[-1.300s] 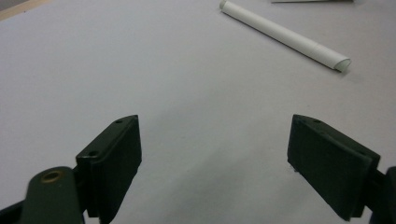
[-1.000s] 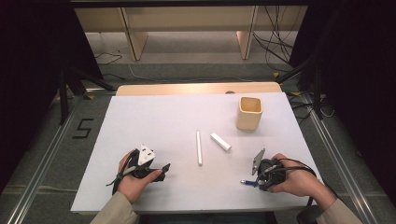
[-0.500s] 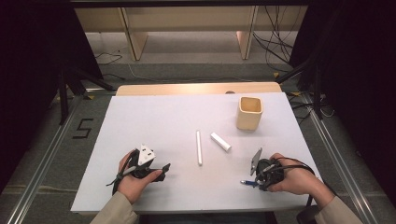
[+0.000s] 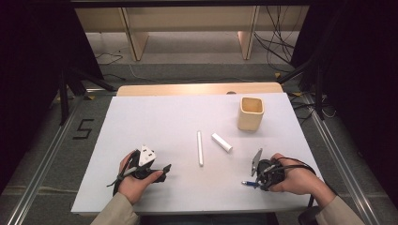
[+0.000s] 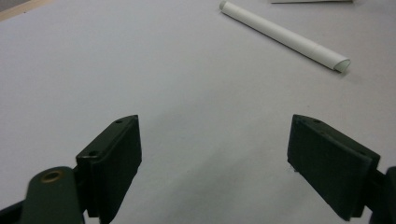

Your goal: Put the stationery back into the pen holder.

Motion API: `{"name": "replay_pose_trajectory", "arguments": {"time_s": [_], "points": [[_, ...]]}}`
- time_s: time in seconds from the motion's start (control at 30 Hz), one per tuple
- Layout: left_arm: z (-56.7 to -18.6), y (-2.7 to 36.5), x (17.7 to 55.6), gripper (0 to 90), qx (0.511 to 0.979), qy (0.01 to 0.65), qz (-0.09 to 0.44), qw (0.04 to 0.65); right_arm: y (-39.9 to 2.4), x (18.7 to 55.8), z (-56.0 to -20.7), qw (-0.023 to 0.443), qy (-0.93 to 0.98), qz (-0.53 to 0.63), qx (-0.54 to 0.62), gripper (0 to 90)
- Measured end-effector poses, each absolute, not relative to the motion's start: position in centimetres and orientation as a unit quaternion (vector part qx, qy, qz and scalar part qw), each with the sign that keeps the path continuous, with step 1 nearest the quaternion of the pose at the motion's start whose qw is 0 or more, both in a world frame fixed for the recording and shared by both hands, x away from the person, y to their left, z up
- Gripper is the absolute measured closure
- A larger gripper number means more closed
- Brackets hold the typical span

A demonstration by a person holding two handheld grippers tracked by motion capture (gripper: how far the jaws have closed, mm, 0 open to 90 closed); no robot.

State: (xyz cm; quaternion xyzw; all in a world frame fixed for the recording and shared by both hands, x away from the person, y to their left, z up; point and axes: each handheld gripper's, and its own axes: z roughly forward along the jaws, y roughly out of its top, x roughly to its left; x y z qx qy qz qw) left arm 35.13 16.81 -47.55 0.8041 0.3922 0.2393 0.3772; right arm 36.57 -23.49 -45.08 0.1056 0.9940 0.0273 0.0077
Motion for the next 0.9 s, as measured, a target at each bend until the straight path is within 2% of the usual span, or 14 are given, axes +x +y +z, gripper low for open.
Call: {"name": "replay_pose_trajectory", "arguments": {"time_s": [0.9], "points": [[-47.54,16.80,35.11,17.6,0.804,0.392,0.240,0.378,-23.29,36.67,-45.11,0.008,0.994,0.020,0.107,77.5]]}}
